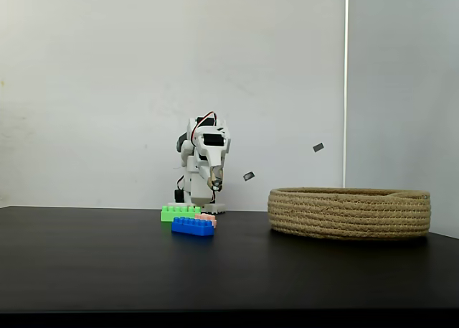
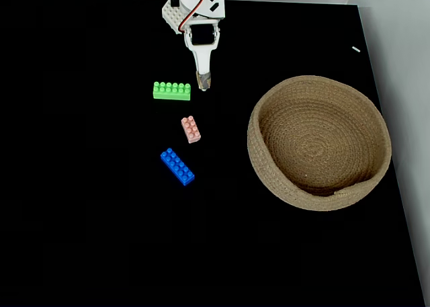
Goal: Place the lego blocks in the tray
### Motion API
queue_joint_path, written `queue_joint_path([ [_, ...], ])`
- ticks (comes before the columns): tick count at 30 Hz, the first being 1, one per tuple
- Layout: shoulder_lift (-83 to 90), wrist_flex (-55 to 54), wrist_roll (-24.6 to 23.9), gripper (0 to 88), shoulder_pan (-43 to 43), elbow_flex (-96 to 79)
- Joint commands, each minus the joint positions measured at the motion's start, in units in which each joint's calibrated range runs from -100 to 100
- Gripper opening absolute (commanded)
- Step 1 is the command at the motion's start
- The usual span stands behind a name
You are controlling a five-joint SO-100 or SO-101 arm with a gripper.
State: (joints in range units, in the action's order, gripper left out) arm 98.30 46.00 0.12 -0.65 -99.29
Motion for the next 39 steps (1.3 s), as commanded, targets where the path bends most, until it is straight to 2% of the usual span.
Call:
queue_joint_path([
  [1,0.5,-0.1,0.1,0.4,-0.1,-0.7],
  [35,0.5,-0.1,1.5,0.4,-0.5,-0.7],
  [39,-0.9,-0.1,-0.9,0.4,-2.2,1.8],
])
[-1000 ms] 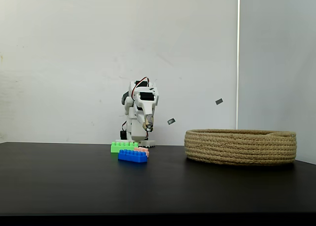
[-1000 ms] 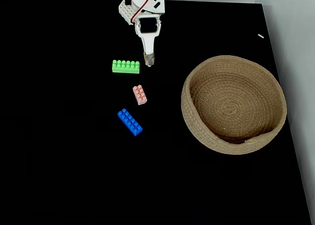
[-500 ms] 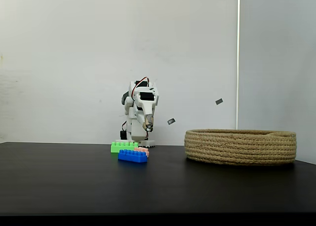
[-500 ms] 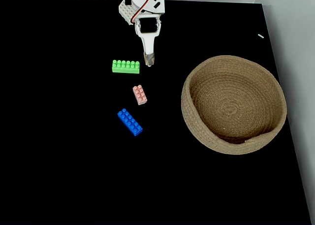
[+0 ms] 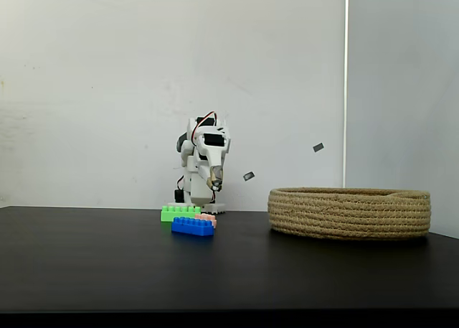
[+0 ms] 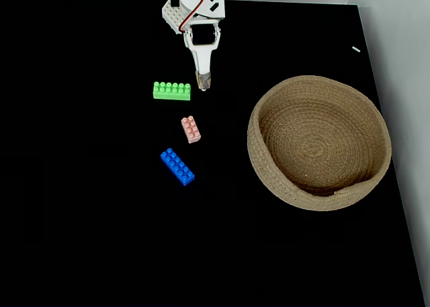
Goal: Place the lego blocks in the tray
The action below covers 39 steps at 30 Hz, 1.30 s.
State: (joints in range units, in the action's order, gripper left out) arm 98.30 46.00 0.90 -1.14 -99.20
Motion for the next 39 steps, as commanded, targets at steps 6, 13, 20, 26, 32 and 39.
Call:
queue_joint_path([
  [6,-14.0,12.3,-4.8,12.4,-3.0,22.2],
  [13,-28.9,23.8,-7.1,30.5,-5.3,36.9],
  [20,-37.3,20.8,-6.8,34.0,-8.7,31.3],
  [26,-42.2,16.3,-7.0,33.4,-9.8,27.7],
  [32,-46.7,12.6,-7.3,32.7,-9.8,26.7],
  [39,-51.3,6.3,-7.4,32.4,-9.7,23.6],
])
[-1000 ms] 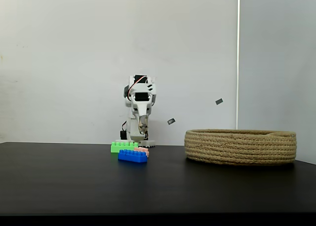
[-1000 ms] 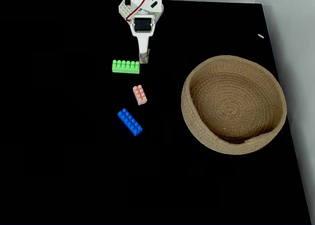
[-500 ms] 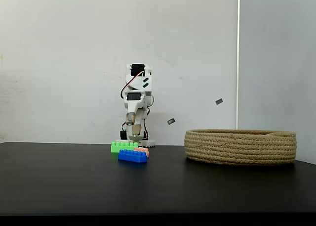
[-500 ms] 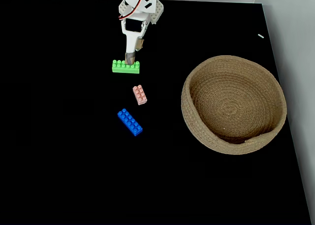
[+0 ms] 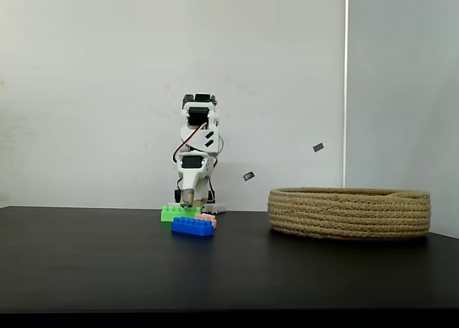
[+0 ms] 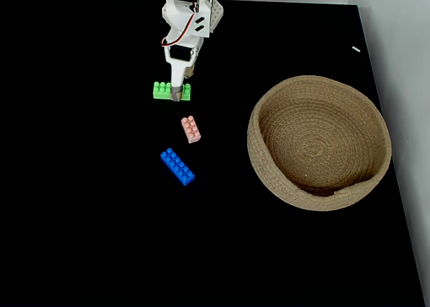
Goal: Place the lego blocks in the tray
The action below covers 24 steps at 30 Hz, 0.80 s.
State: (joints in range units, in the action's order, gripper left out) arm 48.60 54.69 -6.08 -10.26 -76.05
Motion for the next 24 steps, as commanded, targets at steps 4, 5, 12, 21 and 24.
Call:
queue_joint_path([
  [4,-2.9,-4.3,-0.3,29.2,-1.2,0.8],
  [5,-2.9,-4.8,-0.2,27.5,-1.4,0.8],
  [12,-2.9,-6.9,-0.2,8.8,-1.9,0.8],
  [21,1.5,-1.2,-1.3,0.1,-3.3,6.4],
  [24,4.3,7.2,-2.5,0.1,-2.1,16.3],
])
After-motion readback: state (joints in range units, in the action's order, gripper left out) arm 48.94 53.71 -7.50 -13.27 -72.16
